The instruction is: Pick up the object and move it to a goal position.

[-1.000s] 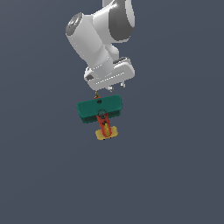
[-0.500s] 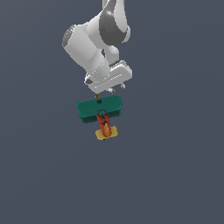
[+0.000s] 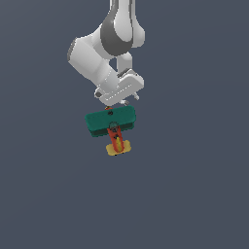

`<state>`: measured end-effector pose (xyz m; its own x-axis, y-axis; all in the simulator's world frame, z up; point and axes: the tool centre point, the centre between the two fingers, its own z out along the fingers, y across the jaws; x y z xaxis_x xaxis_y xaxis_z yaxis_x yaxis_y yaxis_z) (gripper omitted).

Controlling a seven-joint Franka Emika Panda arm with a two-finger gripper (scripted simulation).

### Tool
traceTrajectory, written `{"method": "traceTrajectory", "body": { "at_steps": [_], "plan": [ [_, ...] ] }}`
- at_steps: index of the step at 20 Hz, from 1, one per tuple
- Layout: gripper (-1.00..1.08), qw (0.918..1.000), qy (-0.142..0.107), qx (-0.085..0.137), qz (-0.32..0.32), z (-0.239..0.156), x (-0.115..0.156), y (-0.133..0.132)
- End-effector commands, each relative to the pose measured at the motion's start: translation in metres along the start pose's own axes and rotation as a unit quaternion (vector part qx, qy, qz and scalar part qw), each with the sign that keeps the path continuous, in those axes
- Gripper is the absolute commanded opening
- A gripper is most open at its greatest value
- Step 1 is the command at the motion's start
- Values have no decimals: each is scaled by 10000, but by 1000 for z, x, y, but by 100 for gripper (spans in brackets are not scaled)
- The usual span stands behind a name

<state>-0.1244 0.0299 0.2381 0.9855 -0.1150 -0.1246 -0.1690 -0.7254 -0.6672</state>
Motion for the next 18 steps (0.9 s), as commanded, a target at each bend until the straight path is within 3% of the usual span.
{"method": "traceTrajectory", "body": {
  "at_steps": [1, 18],
  "plan": [
    [28, 9998, 59, 161, 40, 2, 0, 1],
    [28, 9914, 587, 1125, 310, 8, 6, 13]
  ]
}}
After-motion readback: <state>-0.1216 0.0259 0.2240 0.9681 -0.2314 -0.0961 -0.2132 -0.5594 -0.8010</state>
